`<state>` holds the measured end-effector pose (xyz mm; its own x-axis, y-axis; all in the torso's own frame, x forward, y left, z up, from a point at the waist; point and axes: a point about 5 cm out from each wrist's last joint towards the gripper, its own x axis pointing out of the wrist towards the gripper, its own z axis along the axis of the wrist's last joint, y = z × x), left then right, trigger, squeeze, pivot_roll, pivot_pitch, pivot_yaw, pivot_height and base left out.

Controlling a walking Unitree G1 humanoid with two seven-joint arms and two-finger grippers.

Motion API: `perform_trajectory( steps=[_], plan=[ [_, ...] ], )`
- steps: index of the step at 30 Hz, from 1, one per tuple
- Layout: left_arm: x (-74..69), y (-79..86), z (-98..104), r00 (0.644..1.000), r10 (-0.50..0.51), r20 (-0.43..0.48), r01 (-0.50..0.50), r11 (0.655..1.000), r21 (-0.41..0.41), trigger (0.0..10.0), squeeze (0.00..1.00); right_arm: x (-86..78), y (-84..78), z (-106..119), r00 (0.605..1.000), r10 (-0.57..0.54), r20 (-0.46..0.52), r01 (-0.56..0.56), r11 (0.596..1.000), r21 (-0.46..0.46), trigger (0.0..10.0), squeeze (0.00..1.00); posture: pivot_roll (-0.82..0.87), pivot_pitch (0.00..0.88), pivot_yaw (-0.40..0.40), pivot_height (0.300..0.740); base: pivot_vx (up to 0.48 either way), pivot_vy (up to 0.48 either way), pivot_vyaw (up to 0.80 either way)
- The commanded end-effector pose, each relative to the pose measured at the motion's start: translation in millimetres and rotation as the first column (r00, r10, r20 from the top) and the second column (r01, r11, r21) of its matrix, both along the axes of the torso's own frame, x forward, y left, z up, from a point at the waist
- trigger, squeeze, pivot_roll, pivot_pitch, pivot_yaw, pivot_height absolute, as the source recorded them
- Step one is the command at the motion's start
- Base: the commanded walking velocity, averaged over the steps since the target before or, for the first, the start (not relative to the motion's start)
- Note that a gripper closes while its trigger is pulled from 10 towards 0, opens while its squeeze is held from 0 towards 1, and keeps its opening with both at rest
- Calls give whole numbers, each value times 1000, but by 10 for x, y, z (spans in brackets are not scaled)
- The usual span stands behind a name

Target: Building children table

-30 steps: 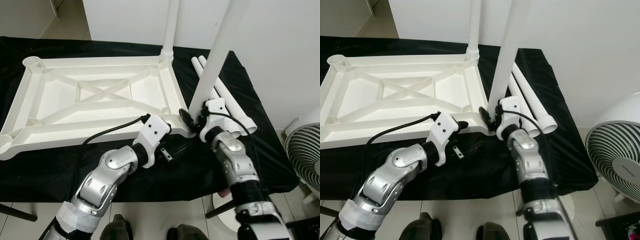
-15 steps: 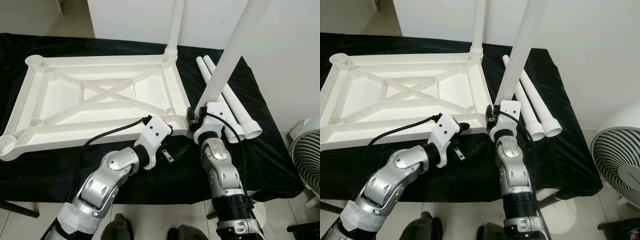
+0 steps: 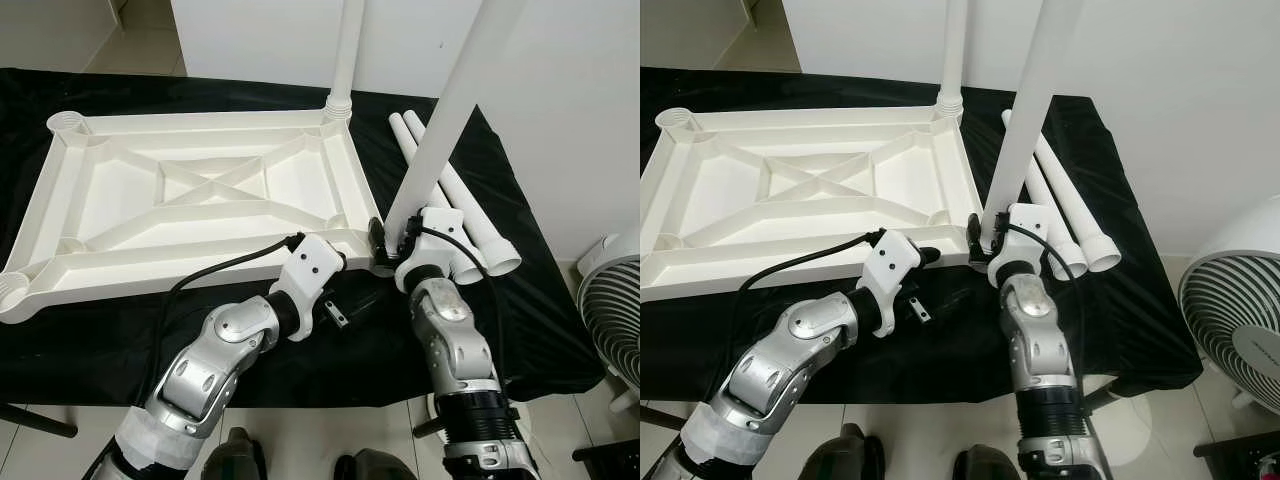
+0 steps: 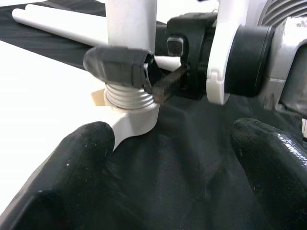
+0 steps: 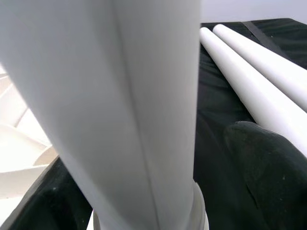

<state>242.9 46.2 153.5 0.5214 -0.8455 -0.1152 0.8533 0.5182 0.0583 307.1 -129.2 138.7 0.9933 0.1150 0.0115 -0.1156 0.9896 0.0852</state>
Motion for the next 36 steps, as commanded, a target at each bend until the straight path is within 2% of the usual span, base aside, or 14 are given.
perform_trajectory(
  steps=[1,2,3,4,6,7,11,12,15,21,22,30,36],
  plan=[
    [-32,-8,16,1000,-19,-2,19,1000,-2,10000,0,24,-36,12,999,48,-8,-48,999,-11,10000,1000,-19,25,-39,740,0,0,0],
    [-22,7,9,1000,-18,-1,18,1000,4,10000,0,43,-65,13,992,129,-17,-129,991,-45,10000,55,-22,29,-39,740,0,0,0],
    [-10,13,4,1000,-15,1,15,1000,9,10000,0,58,-100,22,981,195,-17,-196,977,-82,10000,0,-21,29,-35,740,0,0,0],
    [-10,13,4,1000,-15,1,15,1000,9,10000,0,58,-100,22,981,195,-17,-196,977,-82,10000,0,-21,29,-35,740,0,0,0],
    [-2,2,39,1000,-17,4,17,1000,-3,10000,0,85,-159,53,952,306,-11,-304,940,-154,10000,0,-22,32,-30,740,0,0,0],
    [-2,2,39,1000,-17,4,17,1000,-3,10000,0,85,-159,53,952,306,-11,-304,940,-154,10000,0,-22,32,-30,740,0,0,0],
    [2,7,4,1000,-16,0,16,1000,14,10000,0,117,-161,65,890,455,-28,-449,865,-224,10000,0,-26,42,-23,740,0,0,0],
    [2,7,4,1000,-16,0,16,1000,14,10000,0,117,-161,65,890,455,-28,-449,865,-224,10000,0,-26,42,-23,740,0,0,0],
    [-8,-7,33,1000,-24,-3,24,1000,-5,10000,0,132,-157,14,851,521,-66,-520,817,-249,10000,0,-28,44,-23,740,0,0,0],
    [-12,-9,19,1000,-25,0,25,1000,4,10000,0,149,-204,-73,828,551,-102,-558,791,-253,10000,0,-31,45,-25,740,0,0,0],
    [3,-14,25,1000,-21,1,21,1000,1,10000,0,155,-216,-97,823,557,-106,-565,787,-247,0,0,-33,40,-24,740,0,0,0],
    [28,-33,52,999,-30,14,30,1000,-1,10000,0,168,-232,-149,815,571,-103,-577,782,-236,0,0,-26,26,-19,740,0,0,0],
    [81,1,73,1000,-18,25,18,1000,3,10000,0,175,-208,-160,833,547,-76,-550,808,-211,0,0,-25,12,-18,740,0,0,0]
  ],
)
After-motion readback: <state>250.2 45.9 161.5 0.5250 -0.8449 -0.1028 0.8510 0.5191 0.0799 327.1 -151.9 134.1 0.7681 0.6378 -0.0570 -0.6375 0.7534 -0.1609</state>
